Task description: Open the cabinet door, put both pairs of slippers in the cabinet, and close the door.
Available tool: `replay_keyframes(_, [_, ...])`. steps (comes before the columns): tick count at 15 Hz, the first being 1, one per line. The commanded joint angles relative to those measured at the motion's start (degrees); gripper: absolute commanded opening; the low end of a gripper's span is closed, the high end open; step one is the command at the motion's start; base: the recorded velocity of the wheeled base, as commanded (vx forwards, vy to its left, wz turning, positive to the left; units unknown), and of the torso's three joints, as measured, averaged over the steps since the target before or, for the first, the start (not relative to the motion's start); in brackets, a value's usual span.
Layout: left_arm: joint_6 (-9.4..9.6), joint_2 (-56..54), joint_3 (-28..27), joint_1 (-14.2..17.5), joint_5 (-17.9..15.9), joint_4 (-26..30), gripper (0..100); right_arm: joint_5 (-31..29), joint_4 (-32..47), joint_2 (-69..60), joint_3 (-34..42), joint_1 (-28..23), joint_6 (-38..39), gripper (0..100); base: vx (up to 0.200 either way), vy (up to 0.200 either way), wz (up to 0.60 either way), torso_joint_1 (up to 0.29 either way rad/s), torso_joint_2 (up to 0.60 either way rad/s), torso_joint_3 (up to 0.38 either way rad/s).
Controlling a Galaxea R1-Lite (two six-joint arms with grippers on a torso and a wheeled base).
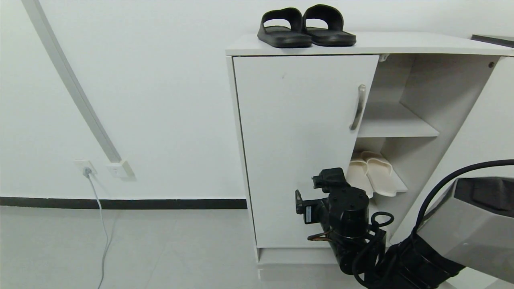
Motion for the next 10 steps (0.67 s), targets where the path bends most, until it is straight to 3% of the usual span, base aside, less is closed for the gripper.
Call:
replay_keyframes(1, [0.04, 0.01, 0.01, 0.02, 0.03, -0.01, 0, 0.02, -0.2, 0.51, 0.11, -0.05, 0.06, 100, 0.0, 0.0, 0.0, 0.0, 0.0, 0.0])
replay_keyframes(5, [-0.05, 0.01, 0.01, 0.02, 0.03, -0.01, 0, 0.46, -2.48, 0.59, 1.25, -0.05, 0.06, 100, 0.0, 0.0, 0.0, 0.0, 0.0, 0.0])
replay_keyframes(8, [-0.4, 0.1, 0.01, 0.02, 0.12, -0.01, 0, 4.41, -7.14, 0.68, 3.27, -0.49, -1.18, 100, 0.0, 0.0, 0.0, 0.0, 0.0, 0.0])
replay_keyframes(10, [-0.58, 0.01, 0.01, 0.02, 2.05, -0.09, 0, 5.56, -8.63, 0.77, 3.36, -1.1, -1.61, 100, 0.0, 0.0, 0.0, 0.0, 0.0, 0.0])
